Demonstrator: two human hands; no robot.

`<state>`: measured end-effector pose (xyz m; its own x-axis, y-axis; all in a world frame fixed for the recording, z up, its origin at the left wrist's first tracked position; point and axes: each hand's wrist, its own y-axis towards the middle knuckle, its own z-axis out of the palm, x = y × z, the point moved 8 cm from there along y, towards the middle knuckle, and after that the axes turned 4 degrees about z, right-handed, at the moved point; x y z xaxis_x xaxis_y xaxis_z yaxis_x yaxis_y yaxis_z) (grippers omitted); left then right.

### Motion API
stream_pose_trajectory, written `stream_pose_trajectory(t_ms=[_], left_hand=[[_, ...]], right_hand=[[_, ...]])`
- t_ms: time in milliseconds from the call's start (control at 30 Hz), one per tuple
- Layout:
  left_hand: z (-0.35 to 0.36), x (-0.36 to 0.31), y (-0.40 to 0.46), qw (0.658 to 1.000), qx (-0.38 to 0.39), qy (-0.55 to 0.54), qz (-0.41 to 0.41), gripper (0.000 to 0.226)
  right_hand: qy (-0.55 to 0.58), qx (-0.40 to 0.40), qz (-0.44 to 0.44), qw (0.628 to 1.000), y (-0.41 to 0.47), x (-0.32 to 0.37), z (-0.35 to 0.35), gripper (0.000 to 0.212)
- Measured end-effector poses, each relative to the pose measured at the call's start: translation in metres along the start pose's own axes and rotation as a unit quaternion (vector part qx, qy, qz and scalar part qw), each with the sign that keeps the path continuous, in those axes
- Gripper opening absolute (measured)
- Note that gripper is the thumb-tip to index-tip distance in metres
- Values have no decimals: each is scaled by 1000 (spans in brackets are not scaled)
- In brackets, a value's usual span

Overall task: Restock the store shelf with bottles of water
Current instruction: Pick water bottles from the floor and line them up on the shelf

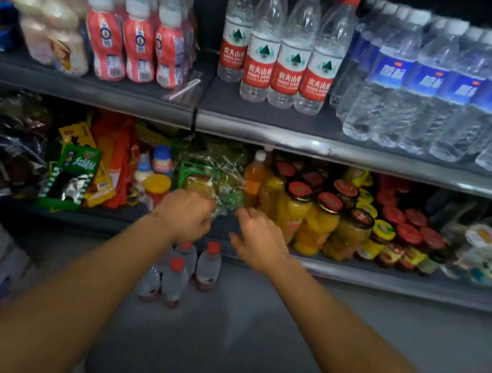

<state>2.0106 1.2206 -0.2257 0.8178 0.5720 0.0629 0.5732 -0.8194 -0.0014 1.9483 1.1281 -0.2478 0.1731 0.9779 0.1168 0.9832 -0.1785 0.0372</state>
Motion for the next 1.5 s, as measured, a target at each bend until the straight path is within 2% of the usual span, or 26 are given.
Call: stream_pose_trajectory(t_ms=[100, 200, 300, 567, 700, 833, 1100, 1300, 1500], left_hand=[[61, -12, -19, 997, 67, -26, -9, 29], [110, -21, -38, 991, 116, -60, -25, 29], [156, -22, -55, 983, 160, -87, -38, 28], [244, 7, -93, 958, 249, -114, -90, 45], [278, 23, -99, 945, 294, -103, -100, 39], [303, 28, -103, 937, 318, -110, -96, 40], [326, 25, -119, 925, 347, -120, -96, 39], [307, 26, -117, 937, 319, -108, -96, 37], [262, 32, -110, 958, 258, -82, -97, 36]], right_hand=[[28, 48, 21, 998, -20, -3, 53, 40], [60, 98, 40, 993, -37, 0, 104, 53], [76, 147, 61, 984, -48, 6, 151, 51], [146, 227, 111, 956, -37, 21, 237, 58], [220, 205, 135, 944, -10, 32, 251, 72], [262, 155, 142, 942, 15, 44, 258, 67], [287, 124, 172, 934, 33, 47, 265, 62], [297, 115, 179, 931, 25, 40, 248, 56], [263, 113, 150, 946, 5, 24, 203, 53]])
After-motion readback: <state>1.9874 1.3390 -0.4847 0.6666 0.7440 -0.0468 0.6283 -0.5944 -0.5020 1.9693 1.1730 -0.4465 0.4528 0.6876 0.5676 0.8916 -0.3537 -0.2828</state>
